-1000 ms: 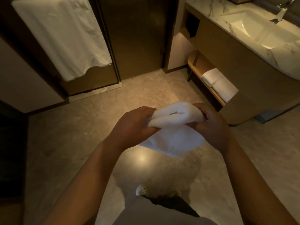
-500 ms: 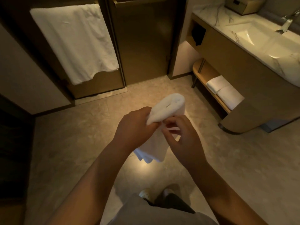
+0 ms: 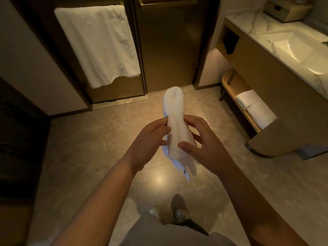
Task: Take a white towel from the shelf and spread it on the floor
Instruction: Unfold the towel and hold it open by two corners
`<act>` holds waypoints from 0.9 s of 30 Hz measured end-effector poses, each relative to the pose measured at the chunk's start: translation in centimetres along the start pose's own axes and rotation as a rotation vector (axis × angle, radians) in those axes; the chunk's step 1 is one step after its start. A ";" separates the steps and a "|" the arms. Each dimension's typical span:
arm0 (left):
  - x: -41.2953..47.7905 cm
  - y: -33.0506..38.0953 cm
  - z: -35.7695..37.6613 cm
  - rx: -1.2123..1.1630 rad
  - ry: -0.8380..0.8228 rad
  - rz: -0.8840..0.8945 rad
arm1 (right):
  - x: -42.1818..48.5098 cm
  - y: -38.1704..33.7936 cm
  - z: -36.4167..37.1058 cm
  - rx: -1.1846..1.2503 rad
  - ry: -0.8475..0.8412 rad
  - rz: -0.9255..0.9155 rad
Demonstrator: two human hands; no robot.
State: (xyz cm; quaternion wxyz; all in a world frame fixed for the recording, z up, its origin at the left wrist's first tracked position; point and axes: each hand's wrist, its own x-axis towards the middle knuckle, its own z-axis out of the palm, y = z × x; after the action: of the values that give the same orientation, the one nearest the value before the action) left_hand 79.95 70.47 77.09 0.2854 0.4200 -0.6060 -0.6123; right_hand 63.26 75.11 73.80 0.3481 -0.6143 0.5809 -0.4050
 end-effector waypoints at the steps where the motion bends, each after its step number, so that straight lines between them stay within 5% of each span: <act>1: -0.1 0.0 0.0 -0.015 -0.005 0.013 | 0.1 -0.1 -0.3 -0.003 -0.029 -0.006; 5: -0.2 0.0 0.2 -0.083 0.051 0.033 | 0.2 -0.8 -0.6 -0.007 -0.115 0.000; 11: -0.6 0.4 0.2 -0.138 0.119 0.077 | -0.4 -1.8 -0.1 0.138 0.007 -0.091; 17: -1.2 0.8 0.7 -0.003 0.046 0.165 | -0.5 -2.1 -0.8 0.244 0.049 -0.175; 27: -0.6 0.7 1.3 0.175 0.193 0.302 | -0.8 -0.4 -2.8 0.156 0.082 -0.139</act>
State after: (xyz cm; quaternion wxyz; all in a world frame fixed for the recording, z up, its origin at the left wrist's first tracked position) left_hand 79.04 71.62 77.72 0.3931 0.4042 -0.6829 -0.4645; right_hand 60.94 76.02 75.26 0.3419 -0.6070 0.5174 -0.4970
